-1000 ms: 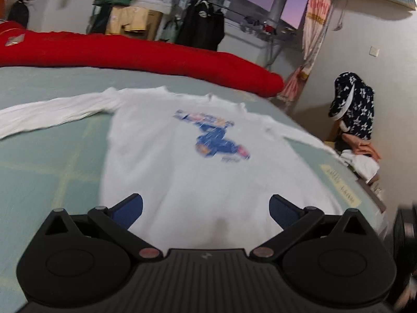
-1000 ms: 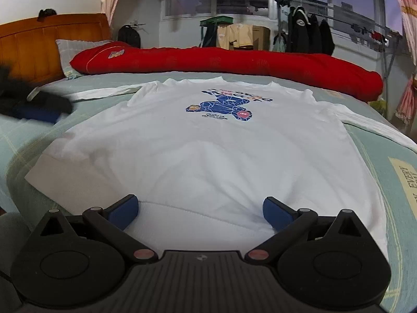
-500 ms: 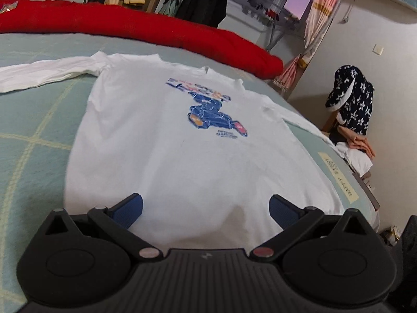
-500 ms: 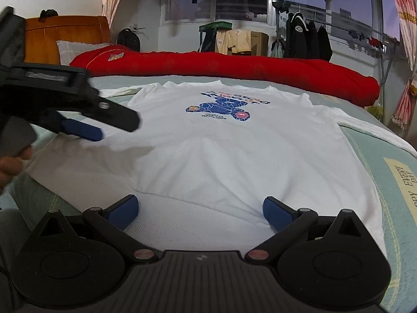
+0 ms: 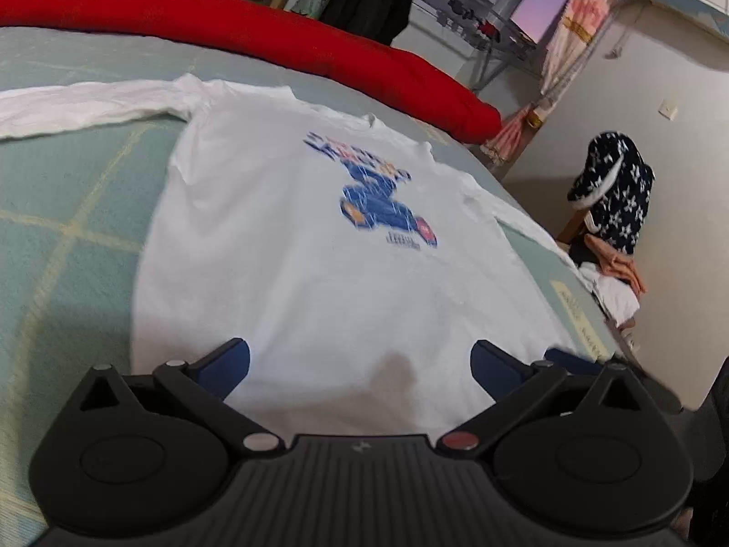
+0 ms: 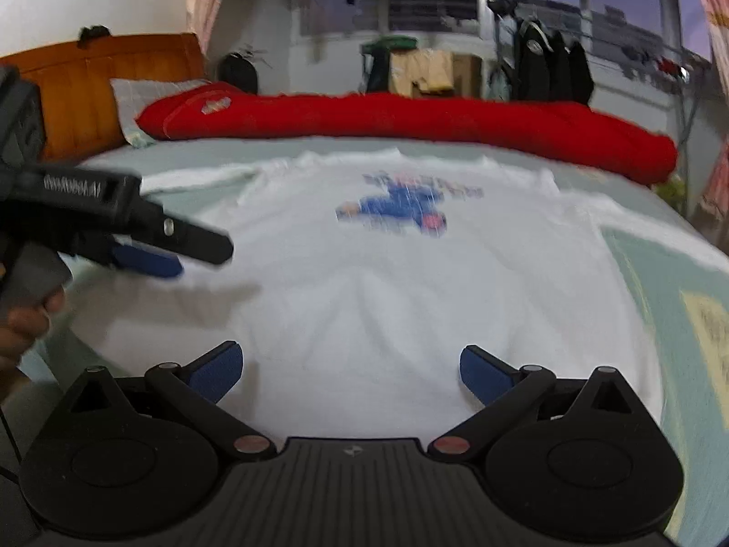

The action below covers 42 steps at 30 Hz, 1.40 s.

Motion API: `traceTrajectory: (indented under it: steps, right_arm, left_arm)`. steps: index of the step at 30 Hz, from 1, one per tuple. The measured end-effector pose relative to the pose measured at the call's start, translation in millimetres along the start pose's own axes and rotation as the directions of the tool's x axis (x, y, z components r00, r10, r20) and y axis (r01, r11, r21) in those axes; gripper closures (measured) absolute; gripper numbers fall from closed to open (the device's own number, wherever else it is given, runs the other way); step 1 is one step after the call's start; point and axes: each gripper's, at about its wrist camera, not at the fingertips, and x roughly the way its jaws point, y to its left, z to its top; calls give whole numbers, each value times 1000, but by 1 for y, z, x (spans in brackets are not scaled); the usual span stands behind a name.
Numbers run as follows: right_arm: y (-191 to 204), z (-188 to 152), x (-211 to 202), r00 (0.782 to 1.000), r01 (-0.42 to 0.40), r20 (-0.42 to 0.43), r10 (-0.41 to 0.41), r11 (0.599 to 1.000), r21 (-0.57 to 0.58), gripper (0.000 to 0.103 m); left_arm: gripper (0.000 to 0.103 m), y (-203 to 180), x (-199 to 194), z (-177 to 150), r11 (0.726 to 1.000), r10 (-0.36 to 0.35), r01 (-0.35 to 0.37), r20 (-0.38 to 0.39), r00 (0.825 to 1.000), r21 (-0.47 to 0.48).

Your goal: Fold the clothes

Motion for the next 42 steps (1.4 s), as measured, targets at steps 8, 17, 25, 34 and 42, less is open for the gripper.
traceTrajectory:
  steps: [8, 17, 25, 34, 42]
  right_arm:
    - [-9, 68, 65, 991, -133, -44, 129, 986, -97, 0]
    - [-11, 49, 116, 956, -278, -125, 267, 957, -80, 0]
    - [-17, 48, 111, 952, -289, -126, 278, 954, -77, 0]
    - [-19, 50, 109, 957, -270, -130, 258, 959, -88, 0]
    - [-15, 50, 113, 960, -262, -136, 246, 959, -112, 0]
  left_arm:
    - [1, 17, -12, 68, 995, 87, -82, 81, 993, -64]
    - [1, 36, 62, 165, 986, 74, -64, 60, 995, -157]
    - [1, 71, 141, 153, 953, 218, -241, -137, 966, -183]
    - [1, 74, 94, 173, 958, 214, -204, 27, 976, -200]
    - [1, 99, 150, 197, 952, 212, -215, -39, 977, -217]
